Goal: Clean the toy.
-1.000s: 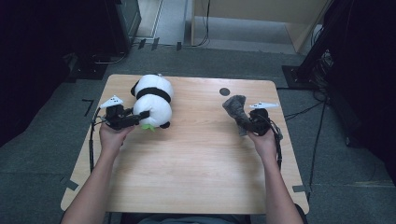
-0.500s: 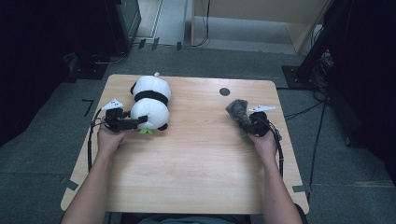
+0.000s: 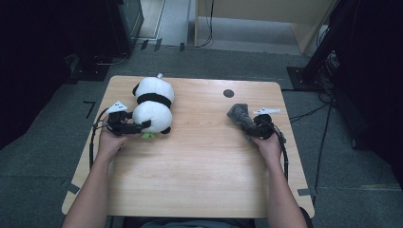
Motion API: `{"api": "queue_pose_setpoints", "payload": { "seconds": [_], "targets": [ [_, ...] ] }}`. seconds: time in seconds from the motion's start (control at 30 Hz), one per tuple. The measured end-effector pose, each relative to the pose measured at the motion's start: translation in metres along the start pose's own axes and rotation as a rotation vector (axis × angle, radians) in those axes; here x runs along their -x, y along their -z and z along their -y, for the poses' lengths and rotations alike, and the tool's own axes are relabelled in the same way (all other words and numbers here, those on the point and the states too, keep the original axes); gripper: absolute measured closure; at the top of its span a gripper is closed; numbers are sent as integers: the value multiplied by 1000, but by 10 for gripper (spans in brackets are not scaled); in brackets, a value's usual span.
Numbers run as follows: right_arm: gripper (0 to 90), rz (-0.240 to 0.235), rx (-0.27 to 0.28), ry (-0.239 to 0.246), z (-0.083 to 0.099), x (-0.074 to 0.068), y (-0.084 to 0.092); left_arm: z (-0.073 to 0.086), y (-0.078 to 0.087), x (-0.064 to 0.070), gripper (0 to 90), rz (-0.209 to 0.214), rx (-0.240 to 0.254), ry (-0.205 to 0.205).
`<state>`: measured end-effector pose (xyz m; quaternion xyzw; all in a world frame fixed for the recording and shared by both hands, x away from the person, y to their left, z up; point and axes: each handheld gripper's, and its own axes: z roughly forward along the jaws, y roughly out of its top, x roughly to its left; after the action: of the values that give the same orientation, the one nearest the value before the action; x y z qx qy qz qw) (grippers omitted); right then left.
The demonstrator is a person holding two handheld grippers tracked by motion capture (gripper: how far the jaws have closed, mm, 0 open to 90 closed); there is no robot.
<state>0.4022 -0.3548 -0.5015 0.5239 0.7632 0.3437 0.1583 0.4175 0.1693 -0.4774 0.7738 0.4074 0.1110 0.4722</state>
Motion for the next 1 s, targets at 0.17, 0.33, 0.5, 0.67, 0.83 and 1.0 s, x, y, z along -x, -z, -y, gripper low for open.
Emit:
{"api": "queue_pose_setpoints", "payload": {
  "seconds": [0.17,0.33,0.5,0.67,0.83,1.0],
  "targets": [
    [441,6,6,-15,-3,0,5,-1,2,2,117,-29,-4,8],
    [428,-7,26,-25,-5,-3,14,-2,4,3,92,-27,-11,4],
    [427,-13,50,-20,-8,-8,24,-4,7,2,18,-12,-22,19],
    [413,-18,65,-17,-8,-13,33,-6,17,6,9,-30,-20,0],
    [395,0,54,5,-8,-21,41,-10,25,14,0,-54,-5,-27],
    [389,-14,73,14,-6,-30,50,-18,32,27,0,-61,2,-60]
  ]
}}
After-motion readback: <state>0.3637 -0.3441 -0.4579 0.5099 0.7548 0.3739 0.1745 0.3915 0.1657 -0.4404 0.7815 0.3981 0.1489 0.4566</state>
